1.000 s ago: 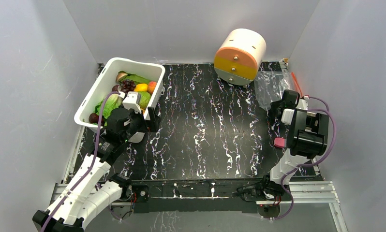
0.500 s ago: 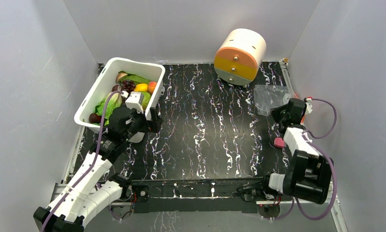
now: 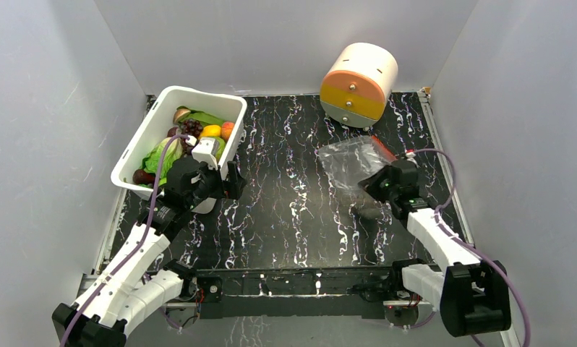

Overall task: Place the food in the zip-top bag and seal the zipper
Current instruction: Place the zipper food storage bag at the center of the board.

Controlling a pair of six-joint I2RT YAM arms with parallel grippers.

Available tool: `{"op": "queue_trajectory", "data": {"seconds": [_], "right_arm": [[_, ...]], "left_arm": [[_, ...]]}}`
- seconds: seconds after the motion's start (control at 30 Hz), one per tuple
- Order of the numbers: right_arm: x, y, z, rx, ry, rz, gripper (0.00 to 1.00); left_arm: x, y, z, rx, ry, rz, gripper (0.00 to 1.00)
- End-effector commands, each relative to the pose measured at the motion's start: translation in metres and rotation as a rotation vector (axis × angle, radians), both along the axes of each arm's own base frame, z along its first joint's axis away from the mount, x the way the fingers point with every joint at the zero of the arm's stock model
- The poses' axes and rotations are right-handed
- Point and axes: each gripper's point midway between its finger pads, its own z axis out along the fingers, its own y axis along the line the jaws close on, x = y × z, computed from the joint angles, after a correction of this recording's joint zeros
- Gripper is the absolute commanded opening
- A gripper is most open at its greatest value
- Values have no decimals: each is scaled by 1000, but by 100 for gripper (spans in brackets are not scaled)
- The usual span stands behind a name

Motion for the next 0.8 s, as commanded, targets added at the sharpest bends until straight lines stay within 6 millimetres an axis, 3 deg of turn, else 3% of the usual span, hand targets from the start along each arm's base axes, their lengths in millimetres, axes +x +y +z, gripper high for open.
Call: {"op": "queue_trajectory", "data": {"seconds": [0.0, 0.23, 0.37, 0.53, 0.77], "right_arm": [[-7, 44, 10, 41, -33, 81, 0], [-27, 110, 2, 27, 10, 255, 2], [-38, 136, 1, 1, 18, 382, 19], [-33, 137, 7, -136, 17, 491, 44], [-2, 114, 26, -350, 7, 527, 60]], "left_arm": [[2, 3, 6, 5, -31, 3, 98], [3, 3, 5, 16, -32, 0, 98], [4, 3, 5, 18, -35, 0, 98], [4, 5, 6, 21, -40, 5, 99], [3, 5, 7, 19, -45, 4, 98]]}}
